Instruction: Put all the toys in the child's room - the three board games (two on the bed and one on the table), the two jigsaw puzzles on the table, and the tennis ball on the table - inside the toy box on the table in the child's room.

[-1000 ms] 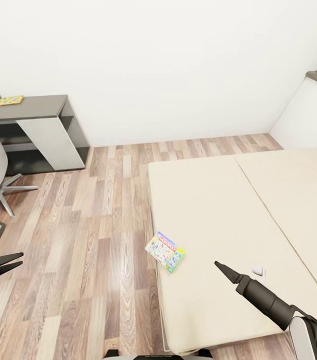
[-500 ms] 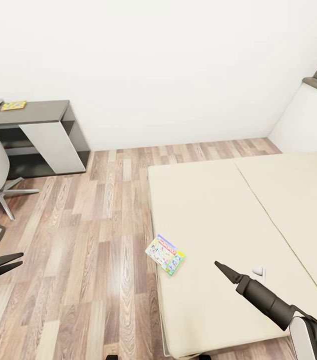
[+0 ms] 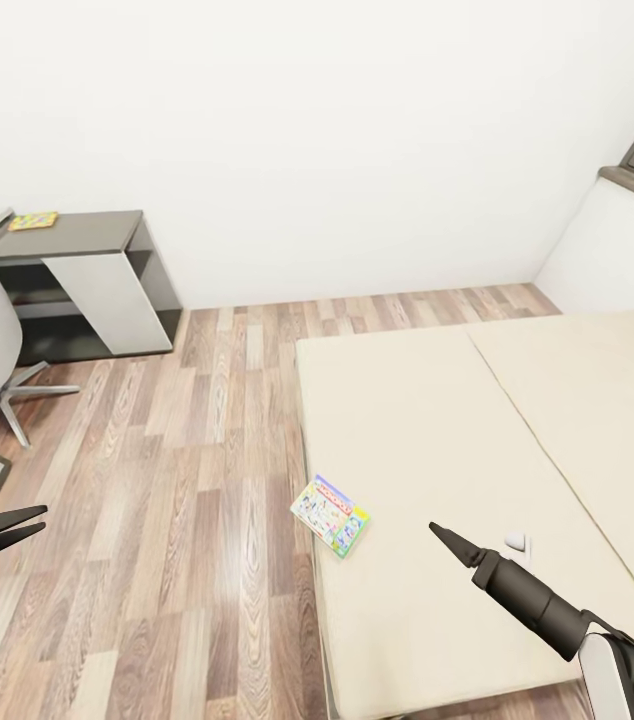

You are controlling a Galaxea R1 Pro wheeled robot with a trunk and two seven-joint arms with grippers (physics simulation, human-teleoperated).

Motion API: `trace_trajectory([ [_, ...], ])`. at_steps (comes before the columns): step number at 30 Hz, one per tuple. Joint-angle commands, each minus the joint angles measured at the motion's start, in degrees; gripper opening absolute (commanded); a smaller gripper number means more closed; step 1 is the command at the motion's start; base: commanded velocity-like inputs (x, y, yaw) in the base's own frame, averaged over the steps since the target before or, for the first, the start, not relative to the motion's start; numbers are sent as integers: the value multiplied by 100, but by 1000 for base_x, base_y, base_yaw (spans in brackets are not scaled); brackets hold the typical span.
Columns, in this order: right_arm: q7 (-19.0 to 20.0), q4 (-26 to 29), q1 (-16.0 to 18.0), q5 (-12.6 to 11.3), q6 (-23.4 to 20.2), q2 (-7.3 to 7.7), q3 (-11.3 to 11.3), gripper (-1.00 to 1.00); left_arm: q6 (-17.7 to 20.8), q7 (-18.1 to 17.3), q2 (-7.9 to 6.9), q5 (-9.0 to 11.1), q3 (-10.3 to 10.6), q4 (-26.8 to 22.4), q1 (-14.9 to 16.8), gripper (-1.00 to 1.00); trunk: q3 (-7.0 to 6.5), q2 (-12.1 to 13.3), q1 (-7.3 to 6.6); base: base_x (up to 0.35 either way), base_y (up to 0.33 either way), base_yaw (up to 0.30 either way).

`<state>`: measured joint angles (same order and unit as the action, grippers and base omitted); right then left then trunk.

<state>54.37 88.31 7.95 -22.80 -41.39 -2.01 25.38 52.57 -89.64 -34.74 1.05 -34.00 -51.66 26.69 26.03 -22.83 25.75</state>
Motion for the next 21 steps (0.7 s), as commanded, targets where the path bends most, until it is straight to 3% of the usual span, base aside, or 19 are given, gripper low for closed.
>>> trace_trajectory([
  [1, 12, 2, 5, -14, -33, -4, 11, 100, 61, -27, 0, -9, -1, 0, 3, 100, -2, -9, 3, 0, 0, 0],
  [21, 24, 2, 5, -14, -39, 6, 13, 100, 61, -27, 20, -3, 7, -2, 3, 100, -190, -9, 3, 0, 0, 0],
])
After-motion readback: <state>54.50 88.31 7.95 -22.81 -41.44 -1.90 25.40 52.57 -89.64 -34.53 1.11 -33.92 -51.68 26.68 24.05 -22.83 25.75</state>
